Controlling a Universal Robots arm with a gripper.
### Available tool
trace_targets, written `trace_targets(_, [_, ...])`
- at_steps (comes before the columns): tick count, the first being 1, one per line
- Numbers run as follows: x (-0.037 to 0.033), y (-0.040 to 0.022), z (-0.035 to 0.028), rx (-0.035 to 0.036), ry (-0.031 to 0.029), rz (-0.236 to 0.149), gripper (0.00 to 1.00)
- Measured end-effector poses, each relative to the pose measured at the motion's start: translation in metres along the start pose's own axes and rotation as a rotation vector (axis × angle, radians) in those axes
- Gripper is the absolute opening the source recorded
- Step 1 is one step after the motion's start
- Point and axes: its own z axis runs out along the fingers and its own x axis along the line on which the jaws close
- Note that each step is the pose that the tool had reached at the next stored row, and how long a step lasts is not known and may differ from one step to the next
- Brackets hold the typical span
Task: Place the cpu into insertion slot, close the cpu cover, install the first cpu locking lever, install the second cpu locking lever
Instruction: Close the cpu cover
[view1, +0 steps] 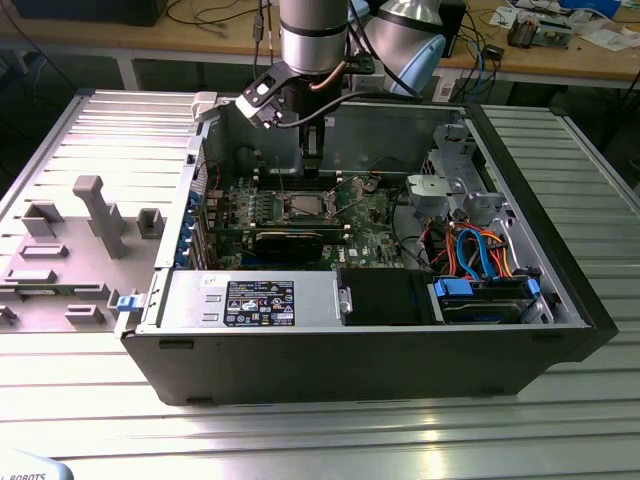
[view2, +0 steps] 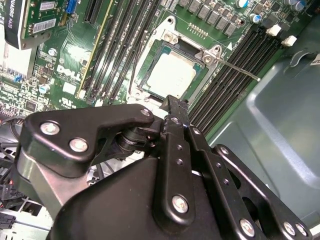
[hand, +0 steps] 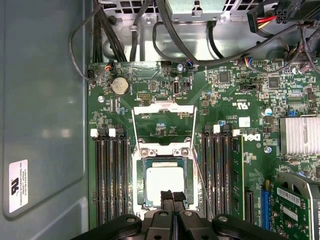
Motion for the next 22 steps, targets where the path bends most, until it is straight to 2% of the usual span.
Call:
trace_targets(17, [0.0001, 0.0025, 0.0001, 0.0, 0.0, 0.0, 0.11])
trace_targets(20, [0.0001, 0.0045, 0.0002, 0.005, 0.0, 0.0, 0.11])
trace_targets(22, [0.0001, 0.0046, 0.0002, 0.0059, -0.0001, 0.0, 0.11])
